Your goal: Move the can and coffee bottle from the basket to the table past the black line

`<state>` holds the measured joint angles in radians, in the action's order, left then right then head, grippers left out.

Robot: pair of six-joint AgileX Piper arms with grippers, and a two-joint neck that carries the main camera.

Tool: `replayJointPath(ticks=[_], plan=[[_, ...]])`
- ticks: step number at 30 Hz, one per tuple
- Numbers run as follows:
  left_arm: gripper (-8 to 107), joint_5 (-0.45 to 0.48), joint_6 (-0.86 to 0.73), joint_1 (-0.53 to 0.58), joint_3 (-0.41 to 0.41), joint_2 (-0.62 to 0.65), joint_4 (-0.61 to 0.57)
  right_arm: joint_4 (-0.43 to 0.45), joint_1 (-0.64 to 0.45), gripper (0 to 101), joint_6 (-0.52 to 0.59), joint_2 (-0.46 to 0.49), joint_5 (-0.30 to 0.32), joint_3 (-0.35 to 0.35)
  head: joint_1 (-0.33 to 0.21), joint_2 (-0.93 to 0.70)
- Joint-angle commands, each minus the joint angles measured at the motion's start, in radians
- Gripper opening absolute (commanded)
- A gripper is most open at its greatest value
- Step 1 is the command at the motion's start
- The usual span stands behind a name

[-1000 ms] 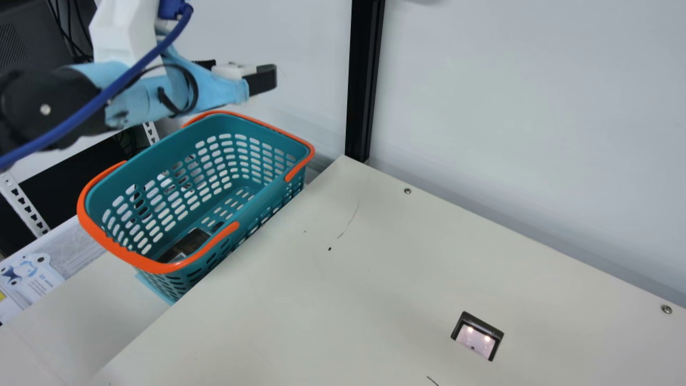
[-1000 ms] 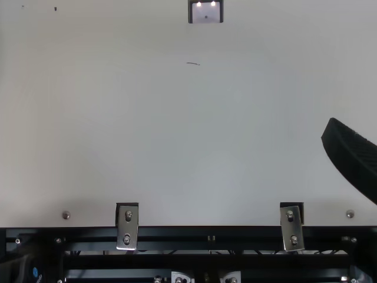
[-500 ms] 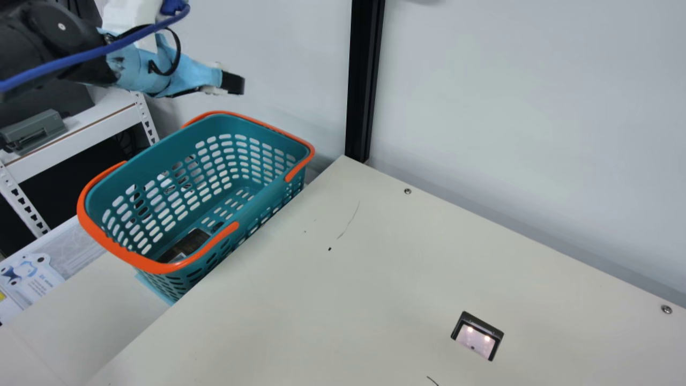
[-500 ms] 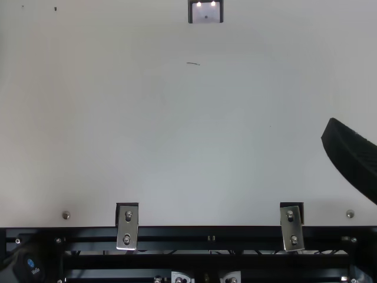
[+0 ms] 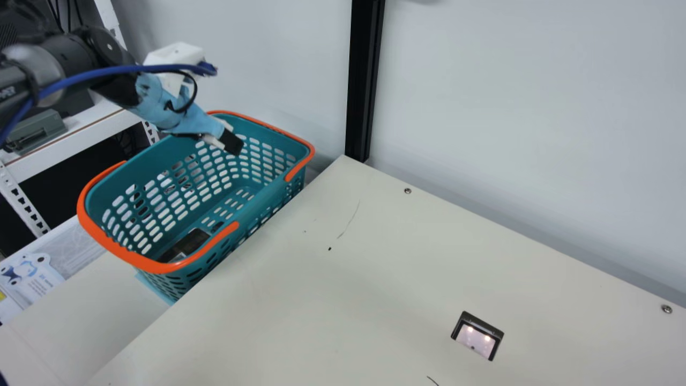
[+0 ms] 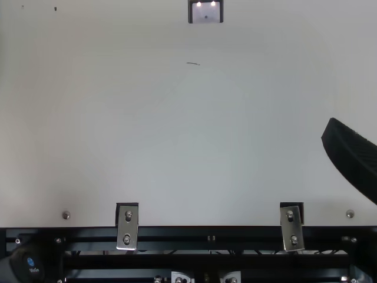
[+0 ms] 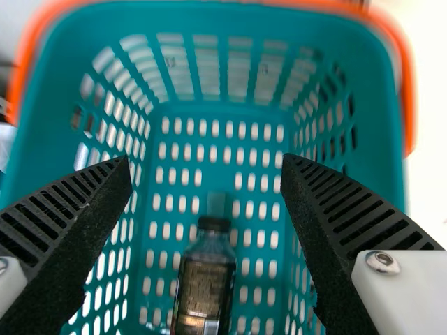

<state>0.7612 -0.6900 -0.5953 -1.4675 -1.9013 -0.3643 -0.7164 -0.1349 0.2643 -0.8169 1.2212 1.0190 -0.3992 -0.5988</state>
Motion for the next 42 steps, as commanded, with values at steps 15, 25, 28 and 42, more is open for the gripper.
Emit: replayJointPath(ticks=[15,25,28,42], plan=[[90,-0.007,0.017,-0.004,0.072,-0.130,0.137,0.000,0.000,101,0.000,0.000,0.000,0.000,-0.020,-0.012],[90,0.020,0.067,-0.015,0.082,-0.180,0.190,0.000,0.000,101,0.000,0.000,0.000,0.000,-0.020,-0.012],[90,0.025,0.079,-0.017,0.086,-0.194,0.207,0.000,0.000,101,0.000,0.000,0.000,0.000,-0.020,-0.012],[90,0.016,0.111,-0.011,0.102,-0.257,0.264,0.000,0.000,101,0.000,0.000,0.000,0.000,-0.020,-0.012]])
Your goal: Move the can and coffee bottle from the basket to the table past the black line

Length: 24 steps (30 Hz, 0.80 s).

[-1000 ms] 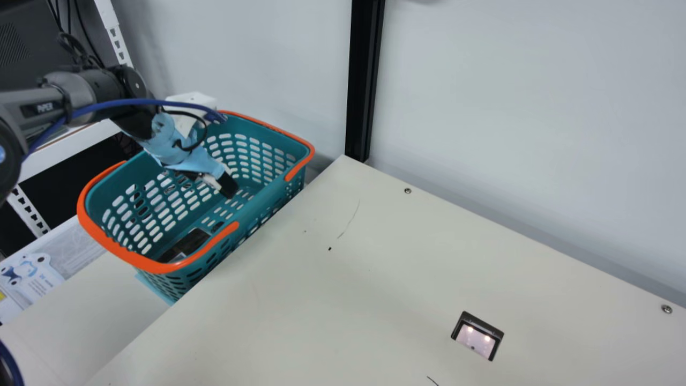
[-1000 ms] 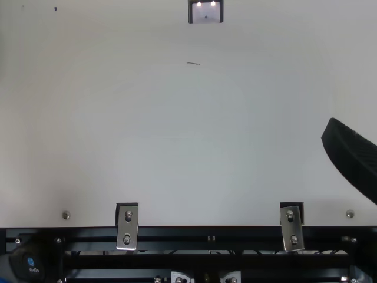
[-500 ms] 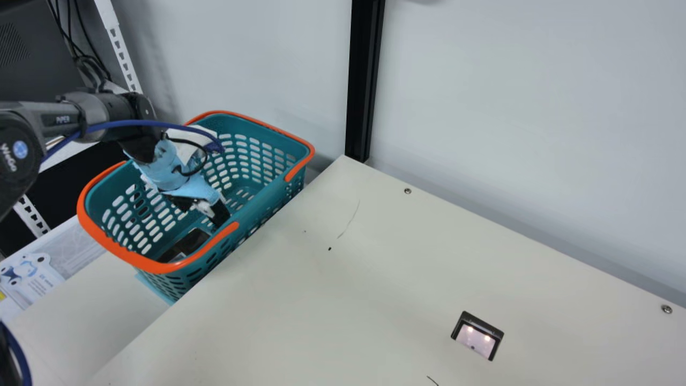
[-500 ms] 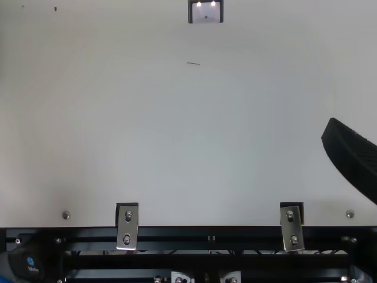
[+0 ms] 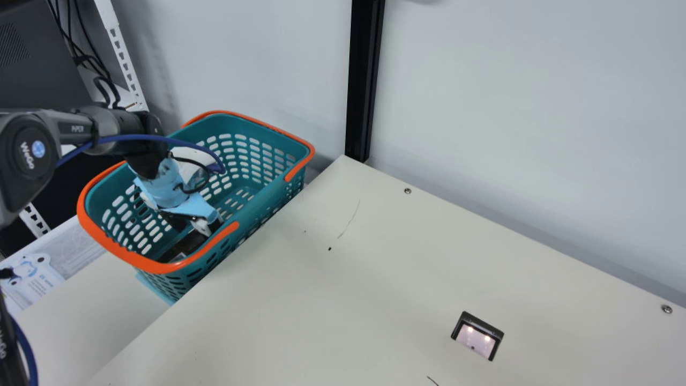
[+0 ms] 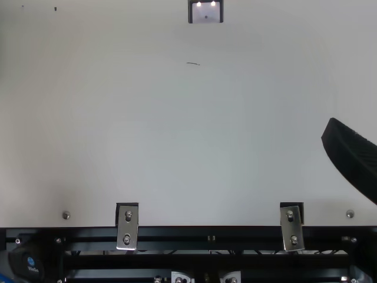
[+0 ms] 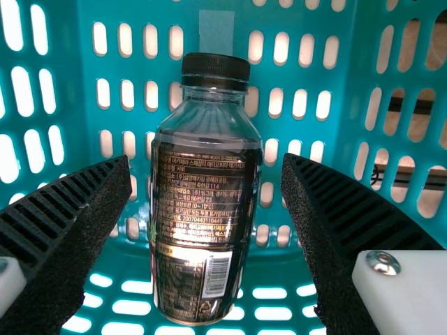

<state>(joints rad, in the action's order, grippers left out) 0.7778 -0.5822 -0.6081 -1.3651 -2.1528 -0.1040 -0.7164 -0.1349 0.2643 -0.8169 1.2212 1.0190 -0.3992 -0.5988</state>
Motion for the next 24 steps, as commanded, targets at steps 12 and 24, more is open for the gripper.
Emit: replayJointPath(ticks=[12,24], plan=[[90,-0.010,0.036,0.018,-0.031,-0.076,0.025,0.000,0.000,101,0.000,0.000,0.000,0.000,-0.020,-0.012],[10,-0.015,0.064,0.024,-0.062,-0.121,0.036,0.000,0.000,101,0.000,0.000,0.000,0.000,-0.020,-0.012]])
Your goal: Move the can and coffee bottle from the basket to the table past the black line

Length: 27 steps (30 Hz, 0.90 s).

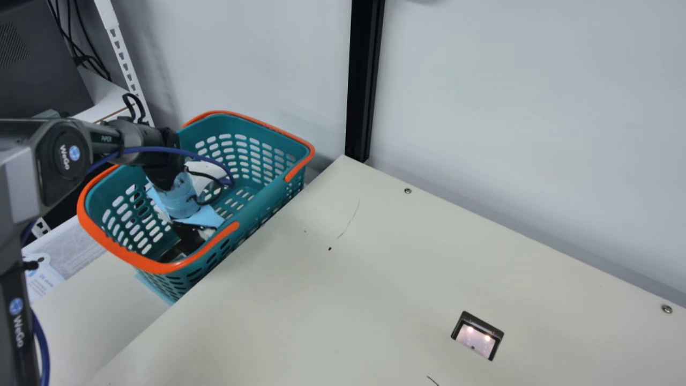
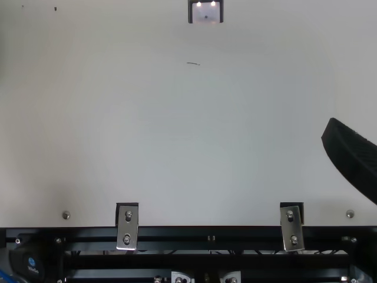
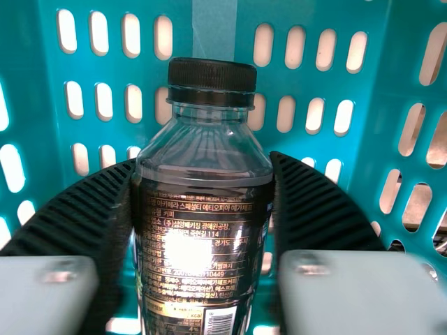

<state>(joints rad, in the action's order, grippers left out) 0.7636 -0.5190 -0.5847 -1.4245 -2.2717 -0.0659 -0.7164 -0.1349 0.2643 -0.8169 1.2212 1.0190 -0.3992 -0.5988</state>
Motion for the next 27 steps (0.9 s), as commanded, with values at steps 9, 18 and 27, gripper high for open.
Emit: replayJointPath(ticks=[9,18,27], plan=[[10,-0.106,-0.064,-0.001,-0.007,0.058,-0.079,0.000,0.000,101,0.000,0.000,0.000,0.000,-0.020,-0.012],[10,-0.186,-0.180,-0.012,-0.027,0.188,-0.281,0.000,0.000,101,0.000,0.000,0.000,0.000,-0.020,-0.012],[10,-0.163,-0.301,-0.026,-0.040,0.352,-0.526,0.000,0.000,101,0.000,0.000,0.000,0.000,-0.020,-0.012]])
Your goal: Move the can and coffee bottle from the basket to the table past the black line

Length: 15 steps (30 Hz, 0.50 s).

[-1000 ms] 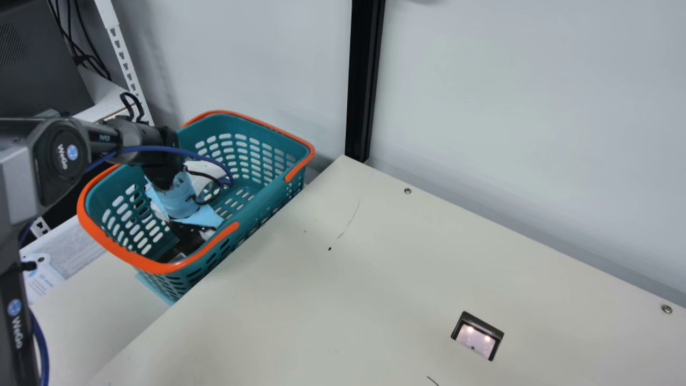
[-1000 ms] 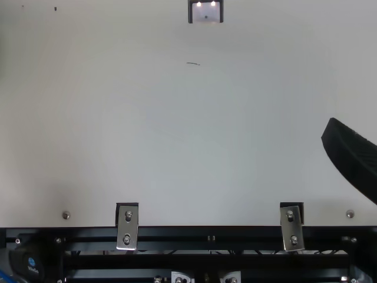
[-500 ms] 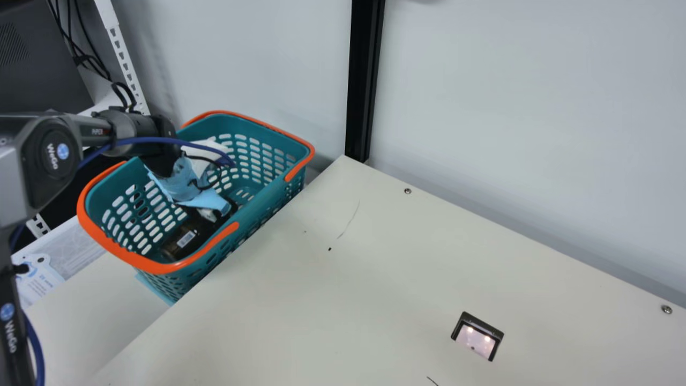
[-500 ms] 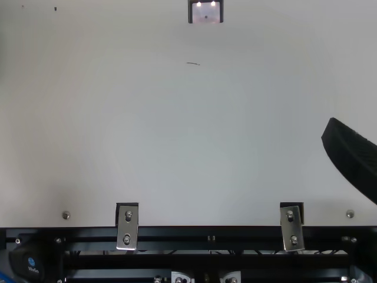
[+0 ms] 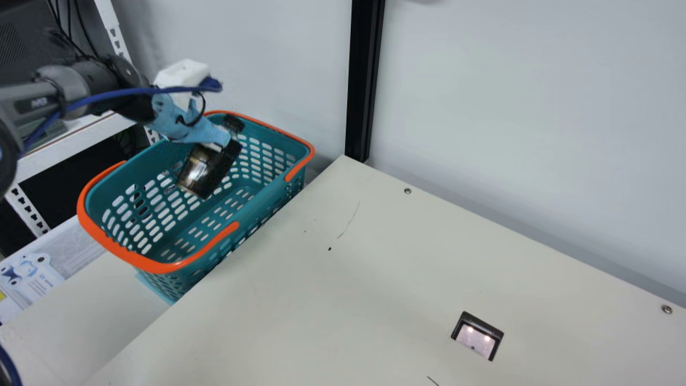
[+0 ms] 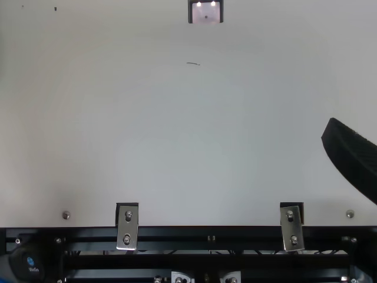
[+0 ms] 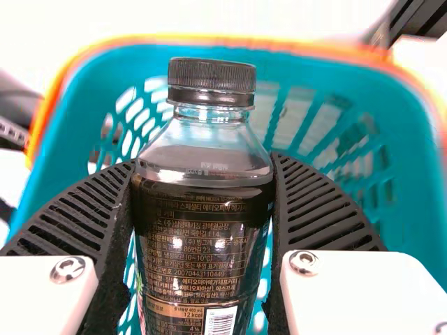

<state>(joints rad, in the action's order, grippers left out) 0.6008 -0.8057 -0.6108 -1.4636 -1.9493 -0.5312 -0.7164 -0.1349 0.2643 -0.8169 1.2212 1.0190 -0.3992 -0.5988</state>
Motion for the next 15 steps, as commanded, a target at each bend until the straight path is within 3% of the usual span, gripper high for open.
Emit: replayJointPath(ticks=[1,15], plan=[[10,0.003,-0.026,-0.002,0.000,0.049,-0.089,0.000,0.000,101,0.000,0.000,0.000,0.000,-0.020,-0.012],[10,0.068,0.046,0.048,-0.013,0.277,-0.291,0.000,0.000,101,0.000,0.000,0.000,0.000,-0.020,-0.012]])
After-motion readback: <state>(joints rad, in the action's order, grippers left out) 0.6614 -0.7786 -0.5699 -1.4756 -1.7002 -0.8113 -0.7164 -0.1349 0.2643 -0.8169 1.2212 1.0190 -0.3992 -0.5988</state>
